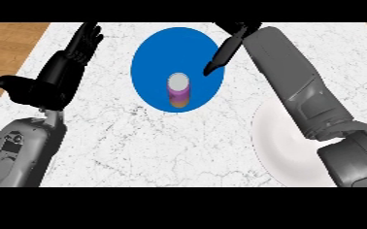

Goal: Pick the can from the plate and place it in the plate

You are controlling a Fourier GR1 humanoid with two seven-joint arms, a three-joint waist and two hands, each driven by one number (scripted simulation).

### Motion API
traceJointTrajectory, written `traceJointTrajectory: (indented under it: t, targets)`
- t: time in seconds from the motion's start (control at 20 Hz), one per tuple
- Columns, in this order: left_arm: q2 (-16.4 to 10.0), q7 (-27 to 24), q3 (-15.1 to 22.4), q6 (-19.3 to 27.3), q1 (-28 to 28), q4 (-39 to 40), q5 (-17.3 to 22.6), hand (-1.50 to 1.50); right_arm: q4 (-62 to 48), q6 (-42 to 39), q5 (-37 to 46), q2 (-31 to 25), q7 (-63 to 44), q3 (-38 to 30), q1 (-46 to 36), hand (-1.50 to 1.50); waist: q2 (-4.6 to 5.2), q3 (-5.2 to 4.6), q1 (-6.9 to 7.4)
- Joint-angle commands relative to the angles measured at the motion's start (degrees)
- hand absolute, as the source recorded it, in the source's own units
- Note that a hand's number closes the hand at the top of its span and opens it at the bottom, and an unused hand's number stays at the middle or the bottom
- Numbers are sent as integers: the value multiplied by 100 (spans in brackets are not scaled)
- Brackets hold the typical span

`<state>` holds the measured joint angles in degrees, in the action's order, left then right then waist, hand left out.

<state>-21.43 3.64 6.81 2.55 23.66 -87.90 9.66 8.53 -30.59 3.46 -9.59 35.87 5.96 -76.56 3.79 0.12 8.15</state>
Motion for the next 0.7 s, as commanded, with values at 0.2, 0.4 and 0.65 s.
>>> traceJointTrajectory:
  t: [0.2,0.4,0.65]
  targets:
    - [20,48,4,-15,163,-70,-6,0,68,-678,39,-583,521,17,127,-150,104,15,109]
    - [89,23,84,-7,107,-174,-26,0,135,-760,46,-821,473,28,90,-150,120,17,222]
    - [84,102,64,-38,146,-165,18,0,296,-533,92,-985,669,66,223,-150,138,23,224]
